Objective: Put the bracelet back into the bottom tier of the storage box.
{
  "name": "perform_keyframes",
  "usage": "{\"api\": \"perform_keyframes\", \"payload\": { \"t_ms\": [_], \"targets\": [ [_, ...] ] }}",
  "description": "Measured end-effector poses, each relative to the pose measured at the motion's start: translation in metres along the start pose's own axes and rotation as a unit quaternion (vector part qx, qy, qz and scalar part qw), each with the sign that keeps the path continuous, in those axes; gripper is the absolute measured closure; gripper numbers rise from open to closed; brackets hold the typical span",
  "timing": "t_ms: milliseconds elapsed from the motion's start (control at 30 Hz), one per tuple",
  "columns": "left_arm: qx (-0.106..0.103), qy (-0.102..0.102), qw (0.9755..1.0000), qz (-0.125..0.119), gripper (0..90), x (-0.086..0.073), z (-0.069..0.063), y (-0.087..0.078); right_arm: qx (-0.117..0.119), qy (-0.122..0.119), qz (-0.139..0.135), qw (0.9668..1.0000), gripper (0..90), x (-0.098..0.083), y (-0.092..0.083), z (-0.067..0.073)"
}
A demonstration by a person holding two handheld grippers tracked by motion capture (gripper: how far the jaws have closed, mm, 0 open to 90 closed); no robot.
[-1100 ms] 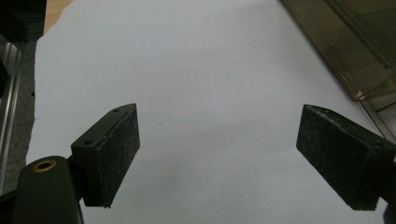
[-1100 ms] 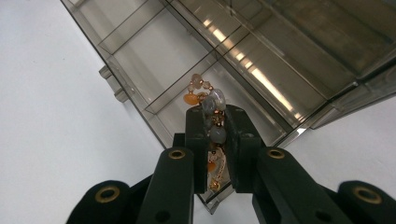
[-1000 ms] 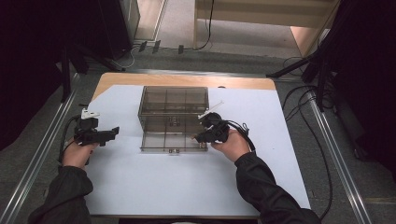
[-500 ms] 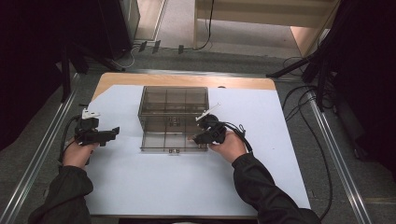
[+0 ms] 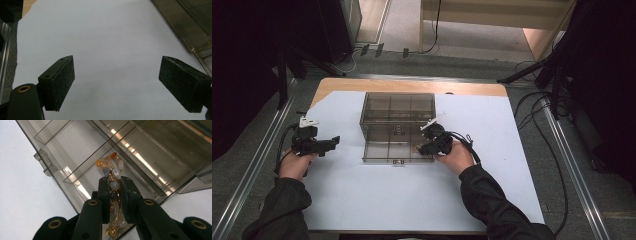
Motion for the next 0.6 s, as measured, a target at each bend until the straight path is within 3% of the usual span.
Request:
{"api": "perform_keyframes", "payload": {
  "t_ms": [600],
  "targets": [
    [-0.005, 0.003, 1.0000, 0.005, 14.5, -0.0008, -0.0023, 0.0007, 0.007, 0.008, -0.014, 0.9998, 69.7, 0.0049, -0.0082, -0.0002]
  ]
}}
Point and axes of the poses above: each handheld gripper's, and its own axes: y roughly forward along the jaws, x roughly out of its top, z roughly to its left, the point moved 8 cm from there along y, roughly forward along the jaws, and after that the axes turned 9 degrees about -z, right-handed, at the moved point
